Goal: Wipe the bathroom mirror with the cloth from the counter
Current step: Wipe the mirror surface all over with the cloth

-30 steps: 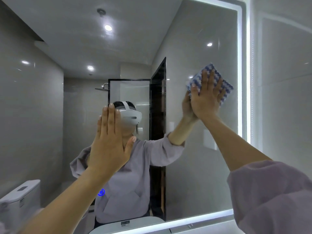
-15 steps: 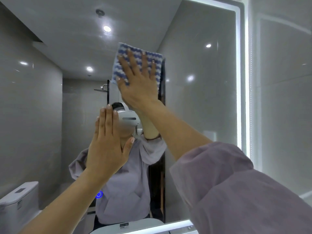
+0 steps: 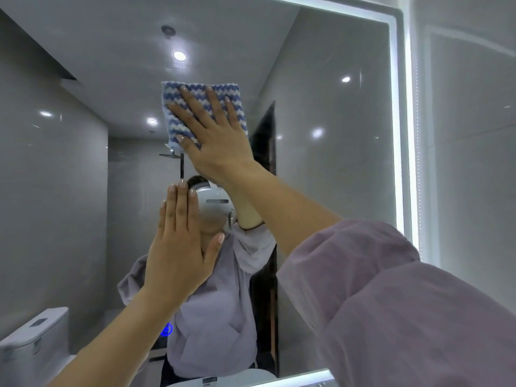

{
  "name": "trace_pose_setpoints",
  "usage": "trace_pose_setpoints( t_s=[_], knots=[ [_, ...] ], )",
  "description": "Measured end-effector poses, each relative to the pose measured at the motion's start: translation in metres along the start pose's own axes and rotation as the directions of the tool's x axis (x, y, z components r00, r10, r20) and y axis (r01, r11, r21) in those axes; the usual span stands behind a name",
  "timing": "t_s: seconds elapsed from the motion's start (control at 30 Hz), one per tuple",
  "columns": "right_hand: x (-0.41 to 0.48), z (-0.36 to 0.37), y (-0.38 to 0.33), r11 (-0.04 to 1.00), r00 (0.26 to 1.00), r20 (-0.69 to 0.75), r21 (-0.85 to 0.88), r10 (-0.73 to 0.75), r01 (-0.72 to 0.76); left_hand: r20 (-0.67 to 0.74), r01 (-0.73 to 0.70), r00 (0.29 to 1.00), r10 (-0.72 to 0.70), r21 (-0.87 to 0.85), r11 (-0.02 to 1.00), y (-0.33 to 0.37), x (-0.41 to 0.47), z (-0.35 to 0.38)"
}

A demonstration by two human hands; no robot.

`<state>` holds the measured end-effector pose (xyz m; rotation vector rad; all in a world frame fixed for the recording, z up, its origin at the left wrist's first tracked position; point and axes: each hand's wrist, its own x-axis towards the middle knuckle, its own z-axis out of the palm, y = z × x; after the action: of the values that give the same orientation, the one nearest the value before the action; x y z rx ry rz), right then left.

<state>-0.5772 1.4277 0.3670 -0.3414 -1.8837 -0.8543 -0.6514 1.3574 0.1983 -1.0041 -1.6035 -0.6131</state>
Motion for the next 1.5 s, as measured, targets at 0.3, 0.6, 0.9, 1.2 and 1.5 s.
trace_pose_setpoints(
  t_s=[0.3, 0.6, 0.9, 1.2, 1.5],
  knots=[
    [-0.025, -0.007, 0.084, 0.961, 0.966, 0.016, 0.096, 0.259, -0.259, -0.026, -0.017, 1.000, 0.016, -0.034, 0.999, -0.001, 0.000, -0.001],
    [-0.059, -0.005, 0.137, 0.780, 0.789, 0.030, 0.129, 0.614, -0.612, -0.076, -0.018, 0.997, 0.011, -0.092, 0.996, 0.000, 0.000, 0.000],
    [-0.045, 0.000, 0.091, 0.762, 0.769, 0.022, 0.119, 0.639, -0.637, -0.088, -0.039, 0.996, 0.031, -0.091, 0.995, -0.002, 0.000, -0.001],
    [-0.030, 0.006, -0.014, 0.948, 0.953, -0.002, 0.097, 0.303, -0.302, -0.050, -0.018, 0.999, 0.015, -0.062, 0.998, 0.000, 0.000, -0.001],
    [-0.039, 0.010, -0.023, 0.994, 0.994, 0.048, 0.050, 0.094, -0.097, -0.039, 0.002, 0.999, -0.004, -0.054, 0.999, 0.001, 0.000, -0.002]
  ],
)
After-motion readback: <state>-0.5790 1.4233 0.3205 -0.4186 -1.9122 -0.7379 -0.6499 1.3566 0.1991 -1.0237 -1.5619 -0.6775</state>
